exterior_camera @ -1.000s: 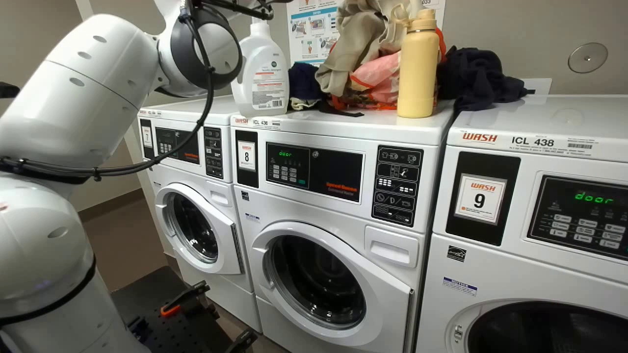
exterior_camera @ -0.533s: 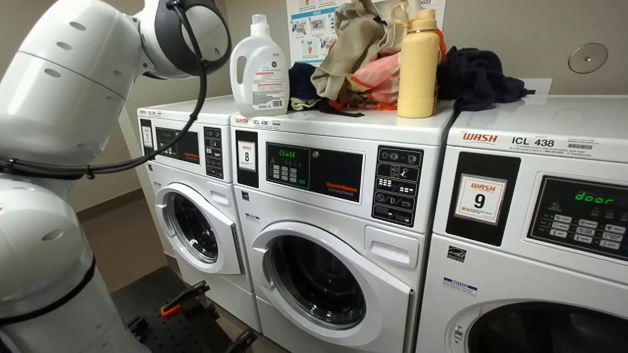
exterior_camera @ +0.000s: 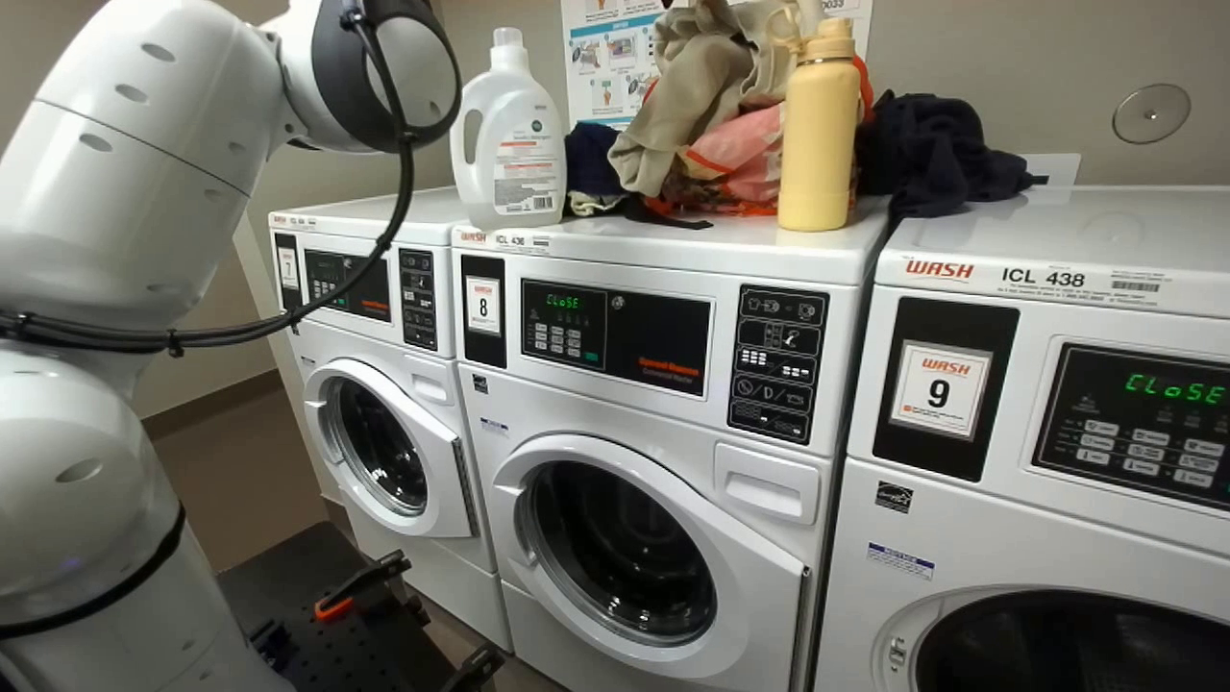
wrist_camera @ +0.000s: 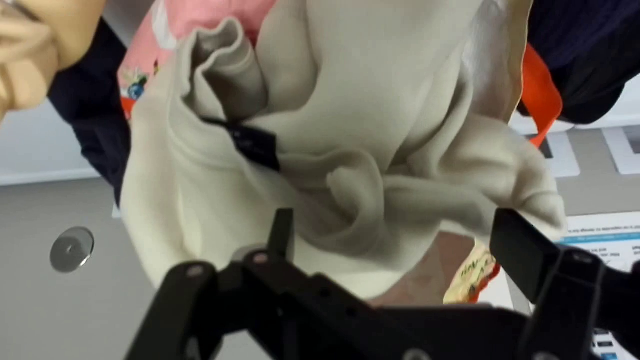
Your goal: Put the beige sweatshirt in the bag
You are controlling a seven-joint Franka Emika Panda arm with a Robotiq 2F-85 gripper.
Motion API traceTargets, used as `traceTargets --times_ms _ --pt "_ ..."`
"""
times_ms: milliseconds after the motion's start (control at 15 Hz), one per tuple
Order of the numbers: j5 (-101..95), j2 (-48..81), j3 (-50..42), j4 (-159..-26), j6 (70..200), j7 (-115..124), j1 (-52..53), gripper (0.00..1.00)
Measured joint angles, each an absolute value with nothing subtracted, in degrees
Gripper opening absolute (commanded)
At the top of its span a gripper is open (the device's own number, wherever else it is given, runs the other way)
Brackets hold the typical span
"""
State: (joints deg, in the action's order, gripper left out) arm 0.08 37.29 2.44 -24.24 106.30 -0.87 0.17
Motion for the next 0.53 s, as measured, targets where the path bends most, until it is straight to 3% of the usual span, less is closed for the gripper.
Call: traceTargets --times_ms 533 --pt "3.5 41.7 4.0 -23.2 91.5 -0.9 -0.1 1.0"
